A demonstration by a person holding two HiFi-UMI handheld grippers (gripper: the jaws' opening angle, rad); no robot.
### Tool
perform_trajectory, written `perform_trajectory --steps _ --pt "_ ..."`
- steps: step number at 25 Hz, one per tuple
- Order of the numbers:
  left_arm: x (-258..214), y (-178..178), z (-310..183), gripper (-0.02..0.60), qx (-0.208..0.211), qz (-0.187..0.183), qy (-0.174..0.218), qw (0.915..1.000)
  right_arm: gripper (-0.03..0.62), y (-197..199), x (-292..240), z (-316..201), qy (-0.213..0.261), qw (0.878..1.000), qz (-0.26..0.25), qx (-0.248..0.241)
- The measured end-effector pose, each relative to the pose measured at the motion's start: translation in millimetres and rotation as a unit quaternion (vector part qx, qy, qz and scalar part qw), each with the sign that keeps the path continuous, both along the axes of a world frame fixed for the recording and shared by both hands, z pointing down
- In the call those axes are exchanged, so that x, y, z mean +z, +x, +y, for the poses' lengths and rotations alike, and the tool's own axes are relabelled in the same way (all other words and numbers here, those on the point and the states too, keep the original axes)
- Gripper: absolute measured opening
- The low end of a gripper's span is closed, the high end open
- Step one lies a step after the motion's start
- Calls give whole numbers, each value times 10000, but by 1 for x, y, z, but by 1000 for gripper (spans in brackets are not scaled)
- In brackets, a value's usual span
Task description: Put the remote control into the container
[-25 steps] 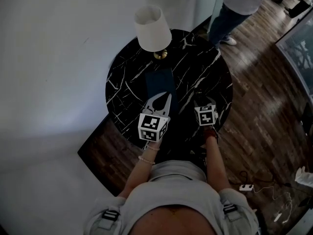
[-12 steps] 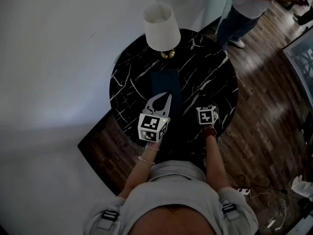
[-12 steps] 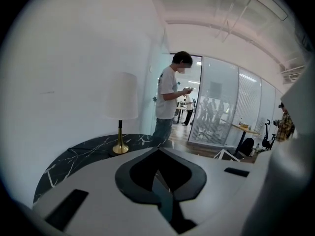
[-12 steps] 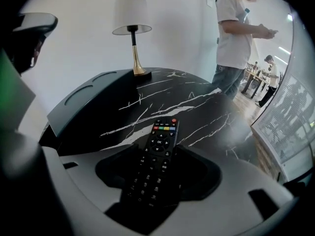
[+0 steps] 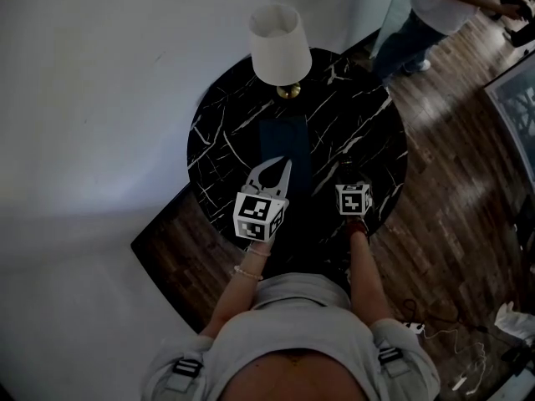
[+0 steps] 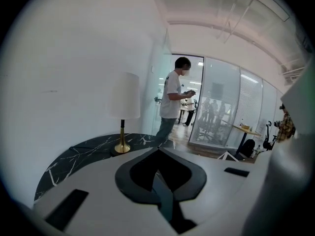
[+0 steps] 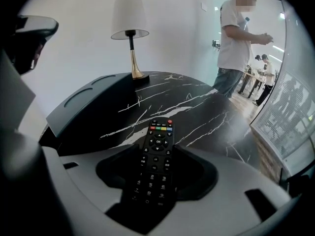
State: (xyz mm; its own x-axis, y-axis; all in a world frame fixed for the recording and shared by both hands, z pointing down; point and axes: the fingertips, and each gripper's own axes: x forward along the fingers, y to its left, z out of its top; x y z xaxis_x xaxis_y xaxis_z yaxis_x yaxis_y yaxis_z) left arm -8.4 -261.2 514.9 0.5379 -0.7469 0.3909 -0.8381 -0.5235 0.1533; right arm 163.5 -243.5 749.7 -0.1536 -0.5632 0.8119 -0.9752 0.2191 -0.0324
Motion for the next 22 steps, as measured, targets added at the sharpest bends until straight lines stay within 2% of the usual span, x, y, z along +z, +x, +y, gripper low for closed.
perform_trajectory --steps 14,22 --pt "-5 -9 14 2 -56 0 7 10000 222 4 1 11 3 9999 -49 -124" --pt "-7 -1 28 2 56 48 51 10000 222 -1 -24 20 151 9992 -368 -63"
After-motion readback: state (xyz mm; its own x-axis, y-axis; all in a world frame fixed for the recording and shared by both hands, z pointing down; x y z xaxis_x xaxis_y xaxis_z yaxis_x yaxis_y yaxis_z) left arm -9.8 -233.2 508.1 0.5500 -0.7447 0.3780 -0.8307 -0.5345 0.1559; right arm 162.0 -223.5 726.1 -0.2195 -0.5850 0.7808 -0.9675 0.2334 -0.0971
